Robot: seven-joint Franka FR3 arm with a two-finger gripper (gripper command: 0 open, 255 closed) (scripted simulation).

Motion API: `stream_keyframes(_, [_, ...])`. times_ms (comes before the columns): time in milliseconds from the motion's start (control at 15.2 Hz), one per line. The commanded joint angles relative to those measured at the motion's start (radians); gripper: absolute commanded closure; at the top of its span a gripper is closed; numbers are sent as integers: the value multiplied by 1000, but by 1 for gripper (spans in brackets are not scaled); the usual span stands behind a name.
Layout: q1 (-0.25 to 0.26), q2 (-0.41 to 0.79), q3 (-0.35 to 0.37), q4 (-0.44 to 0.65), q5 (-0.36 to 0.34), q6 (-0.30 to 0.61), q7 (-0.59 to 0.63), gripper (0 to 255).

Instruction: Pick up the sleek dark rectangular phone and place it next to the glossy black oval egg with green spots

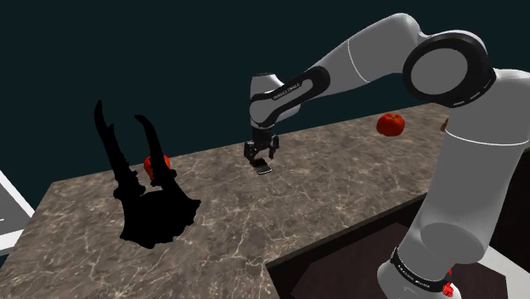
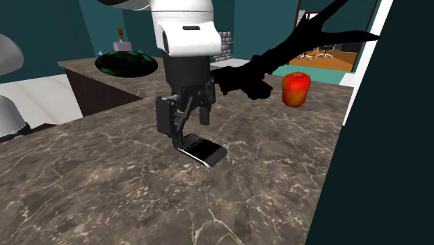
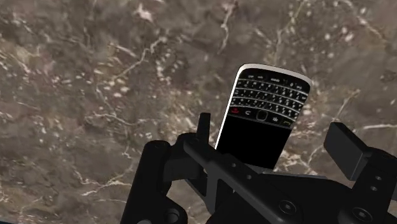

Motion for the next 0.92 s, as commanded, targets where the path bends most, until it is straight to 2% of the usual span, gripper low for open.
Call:
stream_keyframes(0, [0,14,0,-10,1,25,0,0])
stream_keyframes(198, [1,40,1,-28,1,68,0,0])
stream_keyframes(726, [1,40,1,-28,1,68,0,0])
stream_keyframes(792, [1,40,1,-28,1,68,0,255])
stream_keyframes(858, [1,40,1,-28,1,68,0,255])
